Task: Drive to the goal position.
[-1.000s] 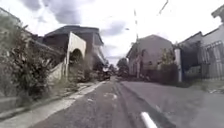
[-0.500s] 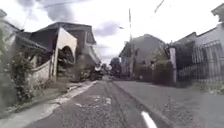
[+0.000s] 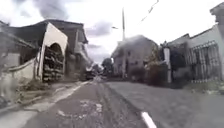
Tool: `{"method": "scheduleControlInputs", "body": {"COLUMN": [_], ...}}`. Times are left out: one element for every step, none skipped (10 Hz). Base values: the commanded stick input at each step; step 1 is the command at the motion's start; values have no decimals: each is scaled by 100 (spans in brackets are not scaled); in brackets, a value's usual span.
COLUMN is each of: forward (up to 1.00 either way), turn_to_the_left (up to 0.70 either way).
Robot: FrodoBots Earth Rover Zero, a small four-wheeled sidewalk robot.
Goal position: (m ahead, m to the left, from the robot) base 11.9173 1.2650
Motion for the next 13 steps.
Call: {"method": "scheduleControlInputs", "body": {"forward": [85, 85, 85, 85, 85, 85, 85, 85, 85, 85, 85, 85, 85], "turn_to_the_left": [0, -13, -33, -34, -34, -33, -5, 0, 0, 0, 0, 0, 0]}}
